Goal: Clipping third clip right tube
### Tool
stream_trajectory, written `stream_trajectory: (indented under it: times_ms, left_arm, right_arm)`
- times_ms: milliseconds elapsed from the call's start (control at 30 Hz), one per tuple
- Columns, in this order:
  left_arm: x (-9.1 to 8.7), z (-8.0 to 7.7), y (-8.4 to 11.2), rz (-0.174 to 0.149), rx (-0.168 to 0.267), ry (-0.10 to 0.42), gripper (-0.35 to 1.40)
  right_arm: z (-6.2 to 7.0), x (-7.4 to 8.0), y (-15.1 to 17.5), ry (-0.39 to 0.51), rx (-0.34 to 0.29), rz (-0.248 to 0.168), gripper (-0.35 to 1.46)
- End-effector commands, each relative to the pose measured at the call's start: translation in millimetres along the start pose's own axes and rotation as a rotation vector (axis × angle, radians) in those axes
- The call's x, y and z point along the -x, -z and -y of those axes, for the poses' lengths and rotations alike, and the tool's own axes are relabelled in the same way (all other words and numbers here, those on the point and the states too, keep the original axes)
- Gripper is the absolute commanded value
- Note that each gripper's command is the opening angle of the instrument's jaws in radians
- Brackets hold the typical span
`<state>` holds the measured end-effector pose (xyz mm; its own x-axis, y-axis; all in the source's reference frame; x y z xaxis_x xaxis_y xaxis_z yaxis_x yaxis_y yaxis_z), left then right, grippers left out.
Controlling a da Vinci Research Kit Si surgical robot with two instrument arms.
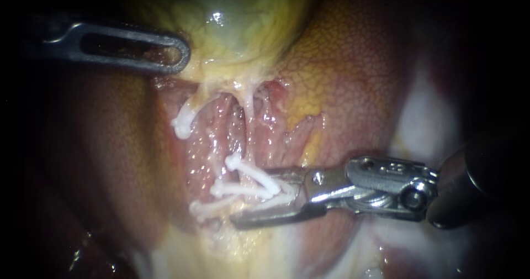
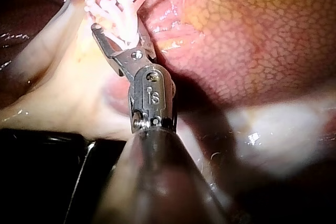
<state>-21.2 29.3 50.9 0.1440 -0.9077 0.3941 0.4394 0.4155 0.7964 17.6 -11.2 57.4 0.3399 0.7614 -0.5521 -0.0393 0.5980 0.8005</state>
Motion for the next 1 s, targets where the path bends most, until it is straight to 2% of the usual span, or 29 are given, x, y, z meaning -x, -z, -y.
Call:
stream_trajectory:
  times_ms: [33, 267, 633, 1000]
  left_arm:
    - [0.0, 0.0, 0.0, 0.0, 0.0, 0.0, -0.35]
    - [0.0, 0.0, 0.0, 0.0, -0.001, 0.0, -0.35]
    - [0.0, 0.0, 0.0, 0.0, 0.0, 0.0, -0.35]
    - [-0.1, 0.0, -0.1, 0.001, 0.001, -0.001, -0.35]
  right_arm:
    - [0.0, -0.1, 0.0, 0.0, 0.0, 0.0, 0.43]
    - [-0.1, -0.7, 0.3, -0.01, 0.012, -0.011, 0.43]
    - [-0.6, -3.6, 1.6, 0.023, 0.021, -0.06, 0.44]
    - [-2.3, -5.8, 1.4, 0.05, 0.032, -0.111, 0.45]
